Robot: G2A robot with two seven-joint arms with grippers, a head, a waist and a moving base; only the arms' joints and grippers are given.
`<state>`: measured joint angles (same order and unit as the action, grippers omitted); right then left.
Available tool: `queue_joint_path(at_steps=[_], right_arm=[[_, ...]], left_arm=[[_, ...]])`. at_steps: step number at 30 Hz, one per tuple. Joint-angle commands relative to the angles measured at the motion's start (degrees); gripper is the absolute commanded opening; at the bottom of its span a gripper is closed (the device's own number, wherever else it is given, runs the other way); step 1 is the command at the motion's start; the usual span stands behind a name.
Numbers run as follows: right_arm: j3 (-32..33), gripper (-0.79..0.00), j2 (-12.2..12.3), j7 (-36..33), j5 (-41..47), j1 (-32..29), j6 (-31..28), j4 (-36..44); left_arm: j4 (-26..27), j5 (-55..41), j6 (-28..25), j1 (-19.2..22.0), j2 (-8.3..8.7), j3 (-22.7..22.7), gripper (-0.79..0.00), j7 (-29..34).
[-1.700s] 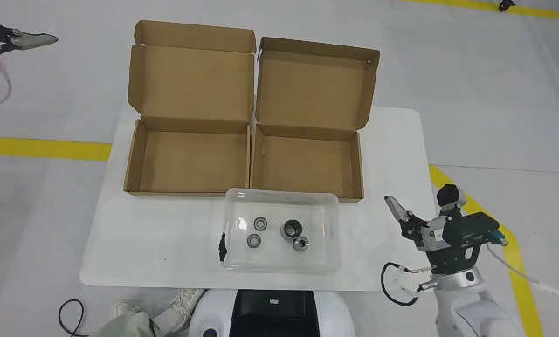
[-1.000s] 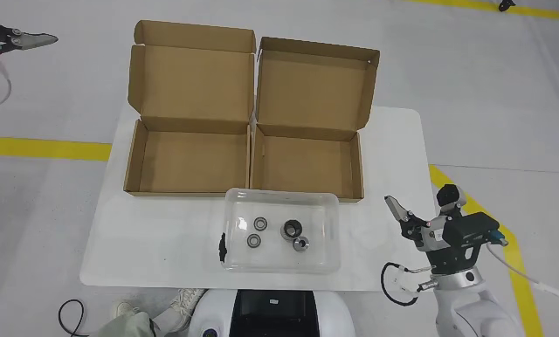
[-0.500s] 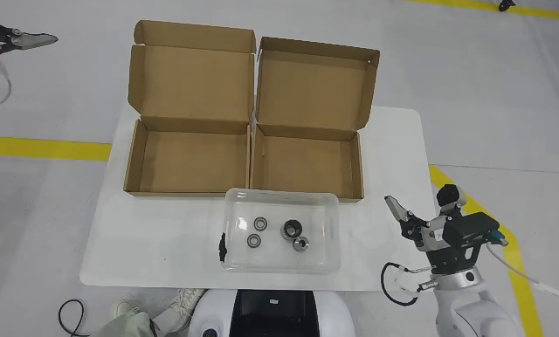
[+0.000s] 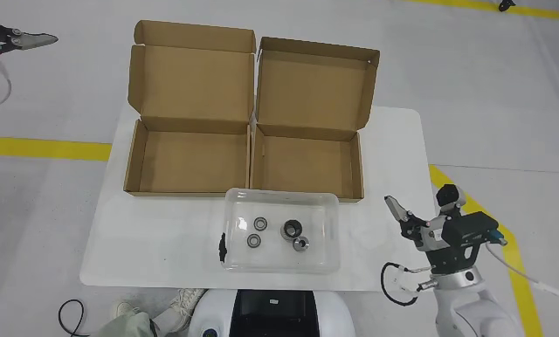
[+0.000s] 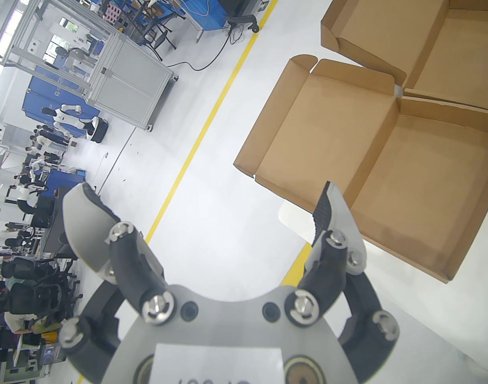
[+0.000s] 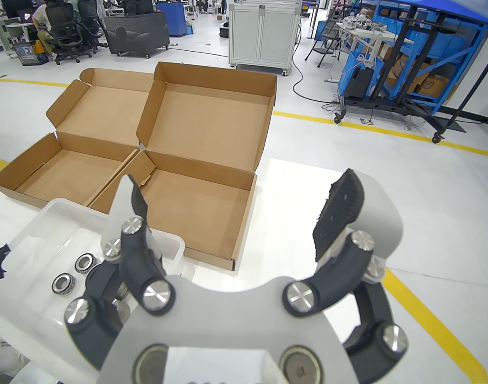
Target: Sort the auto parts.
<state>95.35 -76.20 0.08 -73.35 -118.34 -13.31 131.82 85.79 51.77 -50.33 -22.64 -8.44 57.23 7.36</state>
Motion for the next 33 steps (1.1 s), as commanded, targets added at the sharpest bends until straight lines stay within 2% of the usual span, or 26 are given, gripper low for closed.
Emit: queue_joint_path(at_steps=[1,6,12,17,33], right_arm=[[-1.17,0.0,0.08,-2.71,-0.35,1.52,-0.36,-1.35],[-4.55,0.0,0.42,-7.41,-1.97,6.16,-4.2,-4.28],[-10.51,0.0,0.87,-14.8,-3.85,13.24,-11.56,-9.43],[-14.87,0.0,1.08,-20.27,-0.33,18.75,-17.7,-14.24],[-15.04,0.0,1.12,-20.6,0.35,19.27,-18.15,-14.73]], left_arm=[[0.0,0.0,0.0,0.0,0.0,0.0,0.0,0.0],[0.0,0.0,0.0,0.0,0.0,0.0,0.0,0.0],[0.0,0.0,0.0,0.0,0.0,0.0,0.0,0.0],[0.0,0.0,0.0,0.0,0.0,0.0,0.0,0.0],[0.0,0.0,0.0,0.0,0.0,0.0,0.0,0.0]])
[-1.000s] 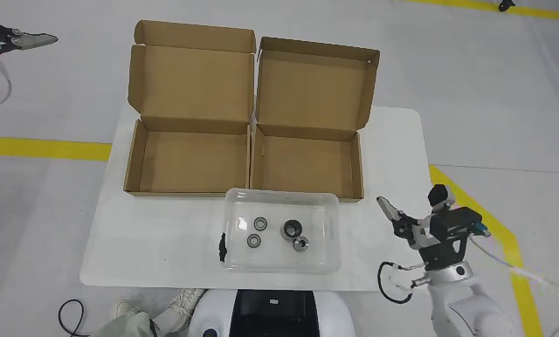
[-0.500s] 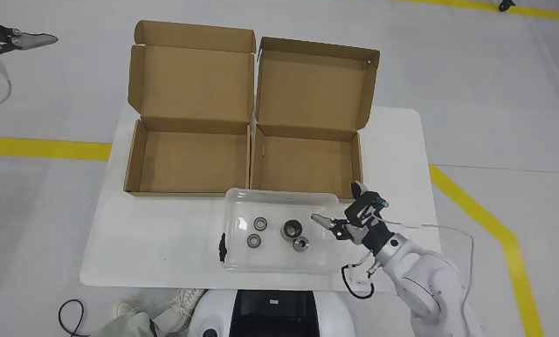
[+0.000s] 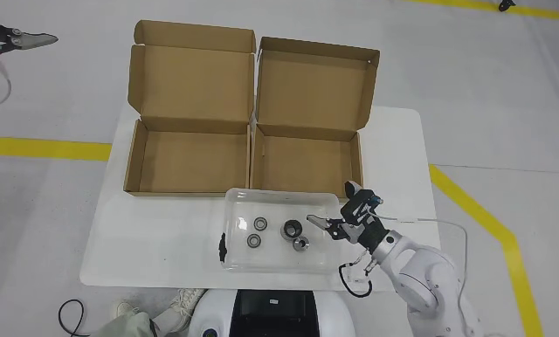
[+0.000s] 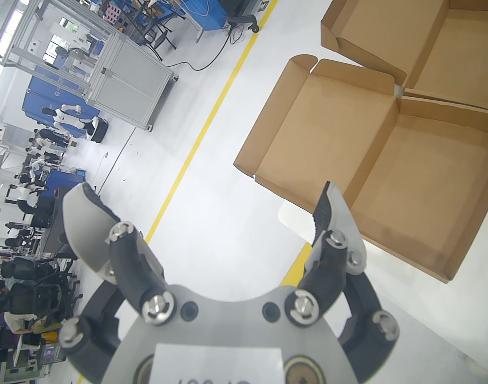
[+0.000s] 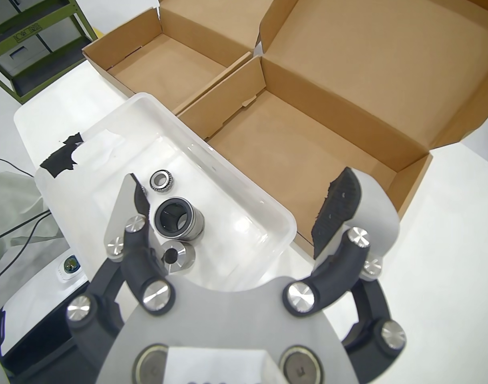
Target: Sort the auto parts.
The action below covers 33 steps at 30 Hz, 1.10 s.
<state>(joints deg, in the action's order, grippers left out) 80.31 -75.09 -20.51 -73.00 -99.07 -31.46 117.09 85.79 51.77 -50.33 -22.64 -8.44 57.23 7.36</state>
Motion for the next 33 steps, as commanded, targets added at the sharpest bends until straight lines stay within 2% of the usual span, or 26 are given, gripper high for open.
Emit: queue_joint_path(at_steps=[1,5,10,18,24,25,28,29,30,32,33], right_arm=[[0.0,0.0,0.0,0.0,0.0,0.0,0.0,0.0],[-0.3,0.0,0.02,-0.12,-0.17,0.1,-0.51,-0.01],[-3.25,0.0,0.38,-0.83,-0.3,3.6,-6.5,-2.31],[-8.56,0.0,1.0,-6.93,-0.42,8.77,-14.69,-5.26],[-11.32,-0.003,1.28,-11.83,-0.06,11.0,-14.31,-7.35],[-11.57,-0.052,1.33,-12.58,-0.15,11.21,-13.72,-7.69],[-12.69,-0.129,1.39,-14.94,-0.72,11.64,-11.26,-7.64],[-13.14,-0.191,1.41,-15.78,-0.82,11.78,-10.68,-7.67],[-13.54,-0.2,1.43,-16.55,-0.89,12.0,-10.1,-7.63],[-14.5,-0.332,1.46,-18.58,-1.23,12.35,-8.82,-7.76],[-15.02,-0.342,1.45,-19.51,-1.2,12.62,-8.25,-7.79]], left_arm=[[0.0,0.0,0.0,0.0,0.0,0.0,0.0,0.0],[0.0,0.0,0.0,0.0,0.0,0.0,0.0,0.0],[0.0,0.0,0.0,0.0,0.0,0.0,0.0,0.0],[0.0,0.0,0.0,0.0,0.0,0.0,0.0,0.0],[0.0,0.0,0.0,0.0,0.0,0.0,0.0,0.0],[0.0,0.0,0.0,0.0,0.0,0.0,0.0,0.0],[0.0,0.0,0.0,0.0,0.0,0.0,0.0,0.0],[0.0,0.0,0.0,0.0,0.0,0.0,0.0,0.0],[0.0,0.0,0.0,0.0,0.0,0.0,0.0,0.0],[0.0,0.0,0.0,0.0,0.0,0.0,0.0,0.0],[0.0,0.0,0.0,0.0,0.0,0.0,0.0,0.0]])
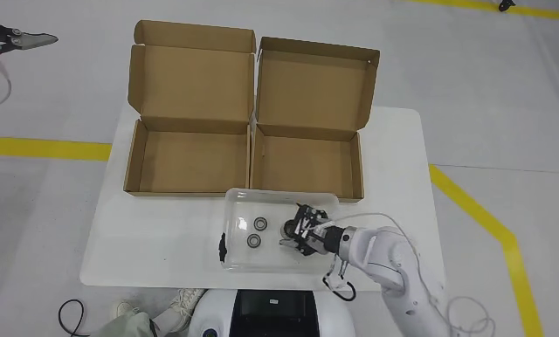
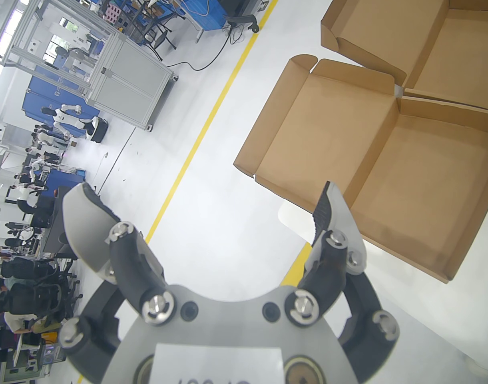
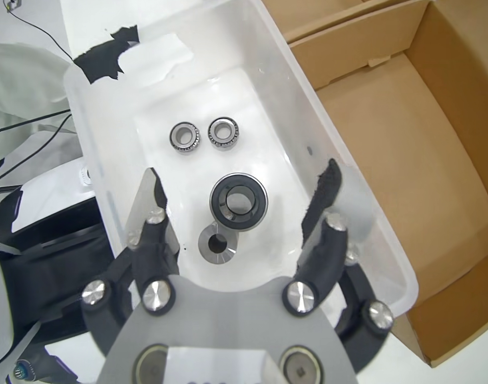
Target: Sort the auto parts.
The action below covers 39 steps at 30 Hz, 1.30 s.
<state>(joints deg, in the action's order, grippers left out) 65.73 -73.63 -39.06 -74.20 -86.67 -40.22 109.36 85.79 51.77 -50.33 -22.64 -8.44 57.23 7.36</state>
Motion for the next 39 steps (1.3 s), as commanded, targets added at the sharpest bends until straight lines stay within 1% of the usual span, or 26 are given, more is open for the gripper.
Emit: queue_joint_path(at_steps=[1,3,5,8,9,16,21,33,34,36,37,39], right_arm=[[-0.91,-0.268,-0.01,-1.76,0.01,0.49,1.09,-0.16],[-1.78,-0.259,0.0,-3.18,0.15,1.06,1.88,-0.43],[-2.48,-0.212,0.02,-4.41,0.51,1.55,2.61,-0.92],[-3.2,-0.169,0.06,-5.95,0.88,2.28,3.88,-1.46],[-3.4,-0.172,0.09,-6.39,0.86,2.49,4.21,-1.57],[-4.57,-0.099,0.35,-8.35,0.65,3.25,6.12,-2.36],[-5.5,-0.095,0.47,-9.82,1.2,4.13,7.16,-3.52],[-8.4,-0.151,0.42,-11.31,2.57,7.7,8.87,-7.81],[-8.63,-0.163,0.42,-11.39,2.66,7.92,8.99,-8.06],[-8.95,-0.228,0.42,-11.37,2.97,8.28,9.29,-8.42],[-9.12,-0.379,0.44,-11.5,3.01,8.45,9.33,-8.6],[-9.38,-0.517,0.48,-11.67,3.1,8.75,9.55,-8.76]], left_arm=[[0.0,0.0,0.0,0.0,0.0,0.0,0.0,0.0],[0.0,0.0,0.0,0.0,0.0,0.0,0.0,0.0],[0.0,0.0,0.0,0.0,0.0,0.0,0.0,0.0],[0.0,0.0,0.0,0.0,0.0,0.0,0.0,0.0],[0.0,0.0,0.0,0.0,0.0,0.0,0.0,0.0],[0.0,0.0,0.0,0.0,0.0,0.0,0.0,0.0],[0.0,0.0,0.0,0.0,0.0,0.0,0.0,0.0],[0.0,0.0,0.0,0.0,0.0,0.0,0.0,0.0],[0.0,0.0,0.0,0.0,0.0,0.0,0.0,0.0],[0.0,0.0,0.0,0.0,0.0,0.0,0.0,0.0],[0.0,0.0,0.0,0.0,0.0,0.0,0.0,0.0],[0.0,0.0,0.0,0.0,0.0,0.0,0.0,0.0]])
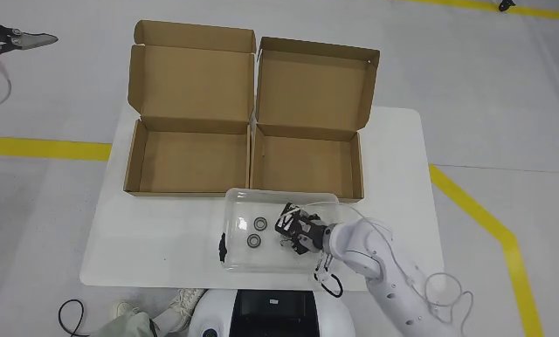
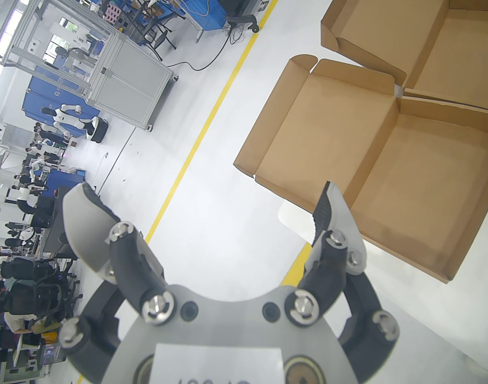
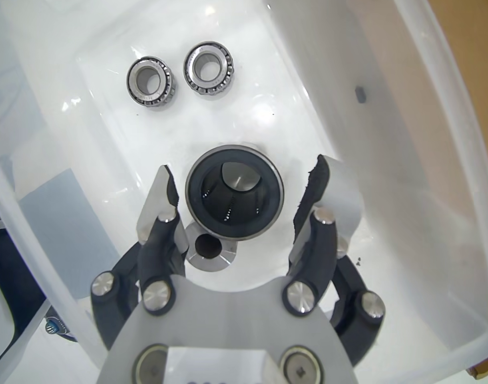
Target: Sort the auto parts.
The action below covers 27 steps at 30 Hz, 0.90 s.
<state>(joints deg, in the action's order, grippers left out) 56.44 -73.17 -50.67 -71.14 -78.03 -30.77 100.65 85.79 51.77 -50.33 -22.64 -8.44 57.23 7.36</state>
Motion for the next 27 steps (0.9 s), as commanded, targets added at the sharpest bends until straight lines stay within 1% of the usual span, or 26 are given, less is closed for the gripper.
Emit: queue_joint_path(at_steps=[1,2,3,8,12,21,27], right_arm=[[-0.2,-0.646,0.04,-0.09,0.12,0.21,0.19,-0.1],[-0.25,-0.742,0.07,-0.14,0.16,0.3,0.38,-0.15],[-0.34,-0.785,0.1,-0.14,0.2,0.36,0.51,-0.15],[-0.48,-0.785,0.28,-0.36,0.55,0.55,1.46,-0.19],[-0.07,-0.785,0.46,1.5,1.25,0.31,2.07,1.25],[1.07,-0.785,1.17,10.05,3.85,-1.06,-2.12,2.0],[0.79,-0.785,1.18,18.98,6.17,0.31,-5.8,-0.12]], left_arm=[[0.0,0.0,0.0,0.0,0.0,0.0,0.0,0.0],[0.0,0.0,0.0,0.0,0.0,0.0,0.0,0.0],[0.0,0.0,0.0,0.0,0.0,0.0,0.0,0.0],[0.0,0.0,0.0,0.0,0.0,0.0,0.0,0.0],[0.0,0.0,0.0,0.0,0.0,0.0,0.0,0.0],[0.0,0.0,0.0,0.0,0.0,0.0,0.0,0.0],[0.0,0.0,0.0,0.0,0.0,0.0,0.0,0.0]])
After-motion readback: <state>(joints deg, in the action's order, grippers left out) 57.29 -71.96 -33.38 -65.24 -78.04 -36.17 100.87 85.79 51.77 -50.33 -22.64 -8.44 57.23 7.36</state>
